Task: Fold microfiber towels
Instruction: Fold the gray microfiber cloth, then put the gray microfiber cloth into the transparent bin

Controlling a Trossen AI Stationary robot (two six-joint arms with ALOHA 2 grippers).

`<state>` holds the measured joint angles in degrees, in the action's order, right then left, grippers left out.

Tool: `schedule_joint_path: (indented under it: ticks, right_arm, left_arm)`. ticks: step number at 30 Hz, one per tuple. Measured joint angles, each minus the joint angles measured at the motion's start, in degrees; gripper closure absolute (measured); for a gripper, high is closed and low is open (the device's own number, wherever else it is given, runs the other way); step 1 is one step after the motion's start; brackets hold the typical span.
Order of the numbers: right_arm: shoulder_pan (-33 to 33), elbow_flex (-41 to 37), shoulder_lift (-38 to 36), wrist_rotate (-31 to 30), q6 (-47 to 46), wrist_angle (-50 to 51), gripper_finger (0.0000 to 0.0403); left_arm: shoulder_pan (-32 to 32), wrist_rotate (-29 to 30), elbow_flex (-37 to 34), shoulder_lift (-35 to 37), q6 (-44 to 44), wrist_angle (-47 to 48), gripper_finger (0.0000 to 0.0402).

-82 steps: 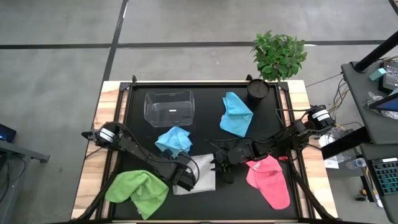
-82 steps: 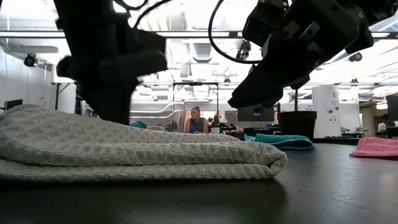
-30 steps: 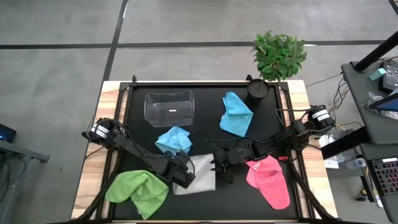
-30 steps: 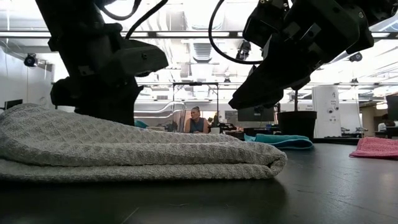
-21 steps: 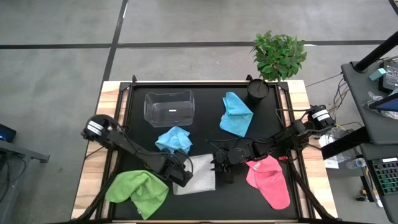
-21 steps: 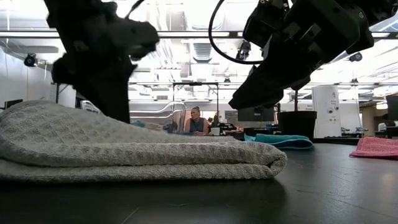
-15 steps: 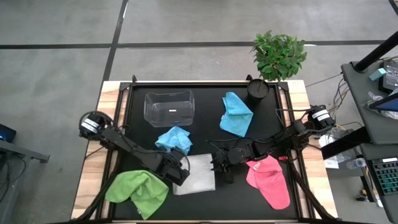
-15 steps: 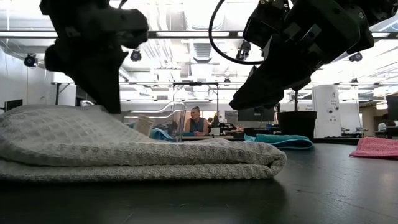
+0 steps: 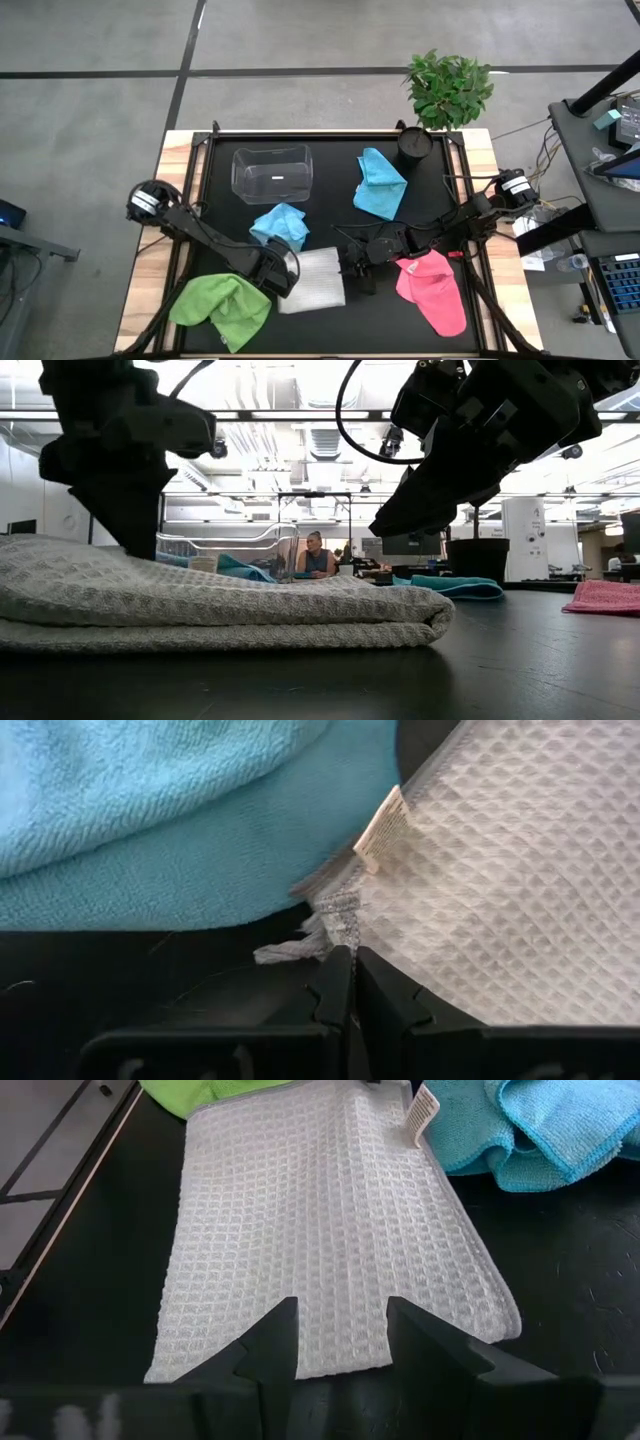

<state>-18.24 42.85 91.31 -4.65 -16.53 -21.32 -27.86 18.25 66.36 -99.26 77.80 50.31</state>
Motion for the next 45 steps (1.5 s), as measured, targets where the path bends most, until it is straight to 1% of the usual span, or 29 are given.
schedule_joint_path:
  ticks: [3,9,12,19,23,25,29,35,38,42,45]
  right_arm:
    - [-0.02,0.00,0.00,0.00,0.00,0.00,0.0257]
    - [-0.02,0.00,0.00,0.00,0.00,-0.02,0.0257]
    - [0.00,0.00,0.00,-0.01,0.00,0.00,0.0257]
    - [-0.01,0.00,0.00,0.01,-0.89,0.00,0.0257]
    - [-0.01,0.21,0.00,0.35,-7.29,0.45,0.0257]
    - [-0.18,0.66,0.00,2.00,-11.60,1.53,0.0257]
    - [-0.96,0.74,0.00,8.21,-20.64,2.17,0.0257]
    - [-4.02,0.76,-0.01,14.07,-31.31,2.19,0.0257]
    - [-5.32,0.81,0.00,14.27,-34.51,4.01,0.0257]
    - [-5.55,0.81,0.00,13.72,-38.41,9.87,0.0257]
    - [-5.53,0.81,0.00,10.40,-39.81,14.02,0.0257]
  left_arm:
    - [0.02,-0.02,-0.43,-0.21,1.34,0.01,0.0401]
    - [-0.03,0.46,-0.46,-0.79,1.15,-0.27,0.0396]
    - [-0.09,0.83,-0.50,-0.79,0.06,-0.37,0.0373]
    - [-0.09,0.67,-0.50,-0.33,-1.93,0.30,0.0287]
    - [-0.23,-3.04,-0.50,1.58,-1.81,0.20,0.0255]
    - [-0.86,-4.34,-0.50,2.34,-1.65,-0.24,0.0247]
    - [-3.03,-4.60,-0.50,3.28,0.80,-3.43,0.0242]
    - [-5.97,-5.85,-0.49,3.32,2.38,-12.15,0.0241]
    - [-6.52,-5.46,-1.52,3.31,4.20,-15.10,0.0241]
    - [-7.31,-1.60,-4.89,3.26,10.78,-19.90,0.0241]
    - [-7.60,-0.51,-7.62,3.19,14.45,-23.65,0.0241]
